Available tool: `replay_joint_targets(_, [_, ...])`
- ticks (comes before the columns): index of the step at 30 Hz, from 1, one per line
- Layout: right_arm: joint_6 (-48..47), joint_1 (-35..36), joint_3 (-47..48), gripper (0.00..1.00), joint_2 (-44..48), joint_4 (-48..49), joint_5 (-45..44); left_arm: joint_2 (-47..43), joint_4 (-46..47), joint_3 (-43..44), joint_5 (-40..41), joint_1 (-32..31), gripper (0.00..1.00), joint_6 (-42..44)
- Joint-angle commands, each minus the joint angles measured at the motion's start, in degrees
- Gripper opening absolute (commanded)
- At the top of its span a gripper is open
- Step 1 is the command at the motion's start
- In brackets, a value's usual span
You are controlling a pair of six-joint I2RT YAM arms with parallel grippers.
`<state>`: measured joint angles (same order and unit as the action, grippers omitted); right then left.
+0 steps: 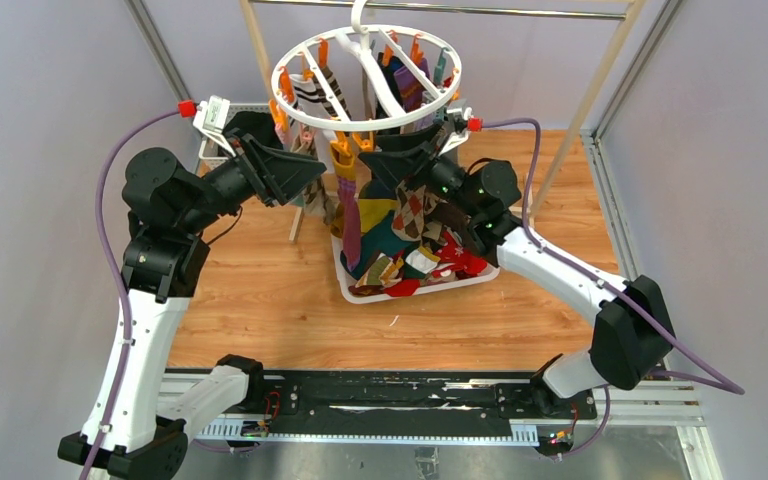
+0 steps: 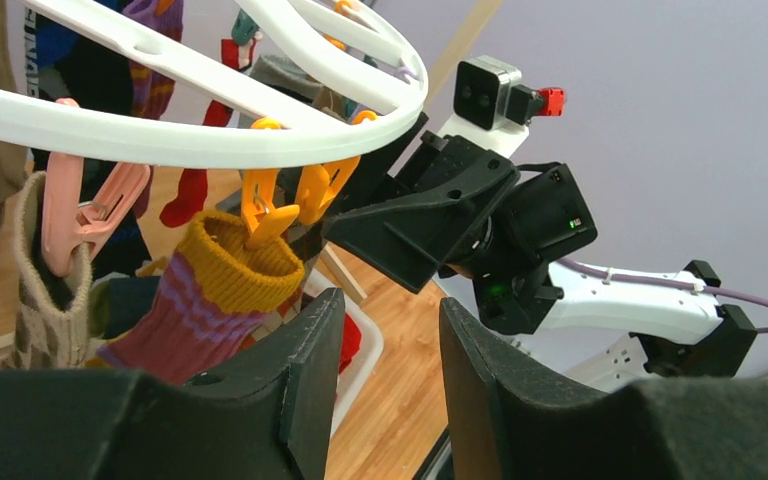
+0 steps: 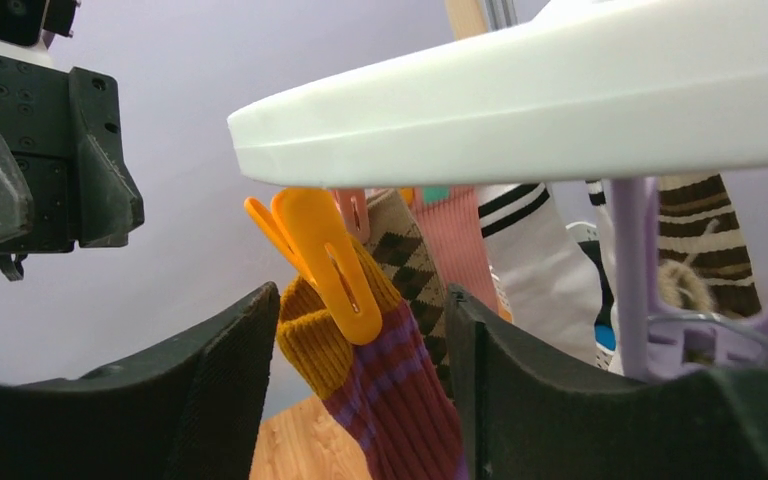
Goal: Clip the socks to the hanger
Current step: Open the clamp at the hanger.
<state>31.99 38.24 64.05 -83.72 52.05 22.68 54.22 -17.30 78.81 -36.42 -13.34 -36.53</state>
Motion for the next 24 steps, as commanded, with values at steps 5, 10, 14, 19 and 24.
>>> replay_joint_targets(5, [-6.76,3.91,2.46,0.36,0.75,2.54,-2.57,-1.52,-1.32,-2.09,-1.61,-0.1,0.44,1.49])
replay_joint_targets(10, [-10.67,6.36,0.37,0.23,3.3,1.53,-4.12,-3.44,-3.67,-7.63,1.85,-0.1,0.49,8.89])
replay_joint_targets(14, [-14.9,8.84,-0.18,0.13,5.13,-0.38,-6.74,-2.58,-3.44,-7.94,4.49,-0.1,0.54,11.63])
replay_joint_targets(19, [-21.0,12.56,1.07,0.03,6.03,-4.48,-10.46,-2.11,-3.62,-6.16,2.42,-0.1,0.55,10.53])
replay_joint_targets(24, [-25.93,16.23,3.34,0.0,4.49,-7.98,-16.79,-3.25,0.17,-4.92,-0.58,-0.1,0.6,2.55])
